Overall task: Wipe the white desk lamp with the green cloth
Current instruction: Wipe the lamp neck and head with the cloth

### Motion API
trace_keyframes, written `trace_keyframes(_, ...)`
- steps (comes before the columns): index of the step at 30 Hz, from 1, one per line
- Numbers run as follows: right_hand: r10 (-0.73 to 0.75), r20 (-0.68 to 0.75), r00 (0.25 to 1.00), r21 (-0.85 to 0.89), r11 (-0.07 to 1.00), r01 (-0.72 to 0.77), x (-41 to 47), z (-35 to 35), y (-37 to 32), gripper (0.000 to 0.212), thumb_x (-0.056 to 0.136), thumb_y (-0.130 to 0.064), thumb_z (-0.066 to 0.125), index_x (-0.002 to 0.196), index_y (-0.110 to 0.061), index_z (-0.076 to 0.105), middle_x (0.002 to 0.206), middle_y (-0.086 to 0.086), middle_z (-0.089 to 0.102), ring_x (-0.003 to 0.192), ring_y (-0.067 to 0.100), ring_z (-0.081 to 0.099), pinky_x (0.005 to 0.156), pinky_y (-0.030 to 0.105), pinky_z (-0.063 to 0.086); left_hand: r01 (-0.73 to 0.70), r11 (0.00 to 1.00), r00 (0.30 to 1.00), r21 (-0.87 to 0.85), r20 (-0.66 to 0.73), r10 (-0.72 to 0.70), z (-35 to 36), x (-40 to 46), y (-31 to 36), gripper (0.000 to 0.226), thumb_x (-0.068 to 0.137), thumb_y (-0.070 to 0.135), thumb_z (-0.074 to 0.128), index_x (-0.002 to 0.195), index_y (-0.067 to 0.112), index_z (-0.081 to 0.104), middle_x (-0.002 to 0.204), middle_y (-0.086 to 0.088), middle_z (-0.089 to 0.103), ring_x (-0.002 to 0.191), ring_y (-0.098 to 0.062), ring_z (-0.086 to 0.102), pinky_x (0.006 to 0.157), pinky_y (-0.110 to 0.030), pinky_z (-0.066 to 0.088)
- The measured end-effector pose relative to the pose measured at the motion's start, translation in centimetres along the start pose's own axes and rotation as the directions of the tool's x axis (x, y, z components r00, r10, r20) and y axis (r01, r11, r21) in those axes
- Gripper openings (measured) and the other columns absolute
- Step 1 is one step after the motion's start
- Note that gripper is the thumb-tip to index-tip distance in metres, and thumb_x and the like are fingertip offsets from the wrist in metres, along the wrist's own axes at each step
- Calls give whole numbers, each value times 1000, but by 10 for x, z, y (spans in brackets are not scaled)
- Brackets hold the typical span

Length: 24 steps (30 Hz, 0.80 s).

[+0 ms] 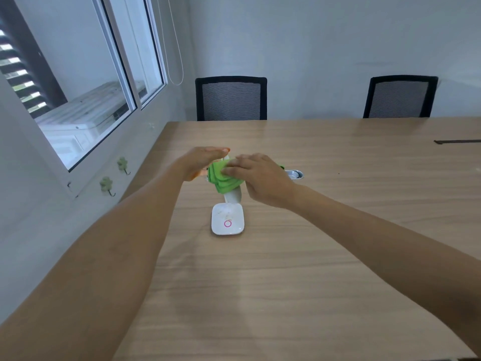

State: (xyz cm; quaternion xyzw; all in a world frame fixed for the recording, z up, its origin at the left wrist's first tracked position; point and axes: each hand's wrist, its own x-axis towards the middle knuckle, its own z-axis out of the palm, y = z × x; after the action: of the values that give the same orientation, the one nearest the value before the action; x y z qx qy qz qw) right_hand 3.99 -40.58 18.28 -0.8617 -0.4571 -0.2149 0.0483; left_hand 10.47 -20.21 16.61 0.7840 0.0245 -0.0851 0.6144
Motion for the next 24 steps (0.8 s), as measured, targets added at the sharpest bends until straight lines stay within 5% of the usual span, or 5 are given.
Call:
trace_keyframes(10,-350,-147,925,-130,934,333,-64,11,-21,53,95,-5,22,108,-19,72,119,0,70,120,24,60,102,38,40,69,998,998,8,-11,-69,1,-2,6,42,84,33,66,124,20,62,142,0,52,132,-21,47,112,-39,38)
trace_keyframes(14,-69,-241,968,46,996,82,-42,9,-2,52,86,1,27,121,-10,64,128,8,63,122,27,53,102,40,43,71,997,997,3,-11,-71,1,-4,8,37,86,30,64,122,20,63,140,1,54,129,-20,48,101,-32,40)
trace_keyframes(17,201,-181,963,270,951,-148,-22,16,12,61,73,0,26,125,1,57,127,17,60,117,33,56,98,44,47,70,998,997,-1,-15,-70,3,-5,9,13,86,26,64,98,25,71,123,0,61,109,-18,52,89,-33,41)
trace_keyframes(21,223,-42,974,376,907,-192,-21,27,11,65,71,-3,21,128,3,52,128,20,58,118,34,56,101,43,46,72,997,997,12,-19,-71,2,-4,9,29,85,30,66,113,22,67,135,0,57,119,-19,51,84,-30,43)
trace_keyframes(24,166,-59,984,361,923,-134,-36,29,2,60,76,-1,25,128,4,53,129,21,58,118,32,55,100,41,46,76,997,997,18,-9,-76,0,-2,7,43,84,33,66,125,19,62,143,-1,51,132,-22,45,99,-32,42)
